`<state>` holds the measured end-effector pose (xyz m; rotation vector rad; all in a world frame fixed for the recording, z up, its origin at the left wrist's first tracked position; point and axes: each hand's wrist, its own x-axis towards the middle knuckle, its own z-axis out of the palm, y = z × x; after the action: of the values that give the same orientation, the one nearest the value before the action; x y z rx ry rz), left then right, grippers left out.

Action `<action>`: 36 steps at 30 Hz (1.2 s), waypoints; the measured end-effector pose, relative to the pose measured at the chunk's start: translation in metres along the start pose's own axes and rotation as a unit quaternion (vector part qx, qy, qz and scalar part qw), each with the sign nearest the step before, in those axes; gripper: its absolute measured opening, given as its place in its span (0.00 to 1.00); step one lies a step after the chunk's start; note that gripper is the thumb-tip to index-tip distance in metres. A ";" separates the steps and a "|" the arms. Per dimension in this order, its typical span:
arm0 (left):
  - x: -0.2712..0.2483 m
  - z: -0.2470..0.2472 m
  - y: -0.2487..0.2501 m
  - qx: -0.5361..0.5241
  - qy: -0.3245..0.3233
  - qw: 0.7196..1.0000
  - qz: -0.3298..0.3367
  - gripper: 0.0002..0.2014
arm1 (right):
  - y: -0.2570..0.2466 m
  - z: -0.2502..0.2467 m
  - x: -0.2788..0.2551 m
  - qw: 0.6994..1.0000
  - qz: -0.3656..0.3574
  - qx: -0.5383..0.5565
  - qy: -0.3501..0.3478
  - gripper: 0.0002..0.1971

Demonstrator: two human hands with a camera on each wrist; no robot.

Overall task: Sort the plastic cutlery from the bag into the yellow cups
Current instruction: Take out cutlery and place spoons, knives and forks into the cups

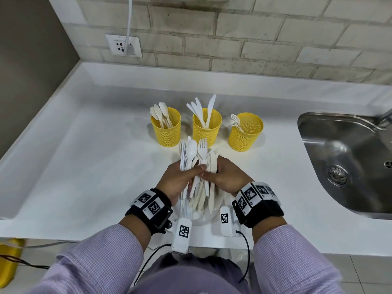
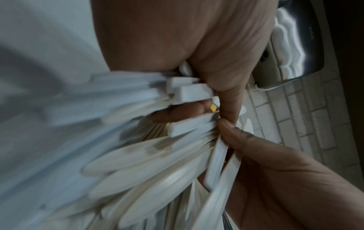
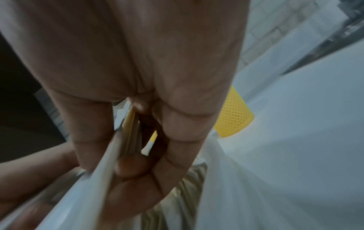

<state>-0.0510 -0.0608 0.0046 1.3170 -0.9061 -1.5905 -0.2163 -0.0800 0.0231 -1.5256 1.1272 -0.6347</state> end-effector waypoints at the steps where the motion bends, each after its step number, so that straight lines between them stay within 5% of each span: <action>1: 0.000 -0.001 -0.001 -0.008 0.002 1.000 -0.004 0.08 | -0.001 -0.002 0.001 1.000 0.000 -0.025 -0.007 0.14; 4: 0.004 -0.004 -0.004 -0.021 -0.002 1.000 -0.012 0.11 | 0.002 -0.007 0.006 0.998 0.013 -0.057 -0.025 0.13; 10: 0.010 -0.009 -0.008 0.029 -0.019 0.999 0.009 0.16 | 0.003 -0.006 0.009 0.996 0.035 -0.074 0.021 0.27; 17: 0.010 -0.012 -0.011 0.044 -0.064 0.997 0.030 0.20 | 0.009 -0.010 0.014 0.995 0.081 -0.043 0.049 0.04; 20: 0.012 -0.015 -0.013 0.069 -0.050 0.996 0.025 0.20 | 0.015 -0.009 0.019 0.992 0.098 -0.022 0.079 0.16; 25: 0.014 -0.015 -0.014 0.110 -0.019 0.993 0.045 0.20 | 0.013 -0.008 0.012 0.989 0.099 0.051 0.093 0.04; 30: 0.014 -0.013 -0.012 0.110 -0.009 0.992 0.066 0.23 | 0.014 -0.005 0.011 0.983 0.105 0.091 0.118 0.03; 33: 0.016 -0.012 -0.013 0.133 -0.022 0.988 0.077 0.24 | 0.015 -0.003 0.013 0.985 0.101 0.072 0.117 0.12; 36: 0.018 -0.011 -0.015 0.142 -0.025 0.985 0.092 0.27 | 0.013 -0.002 0.016 0.990 0.095 0.027 0.104 0.05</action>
<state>-0.0442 -0.0718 -0.0175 1.3464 -1.2838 -1.3934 -0.2153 -0.0946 0.0090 -1.3092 1.3842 -0.6985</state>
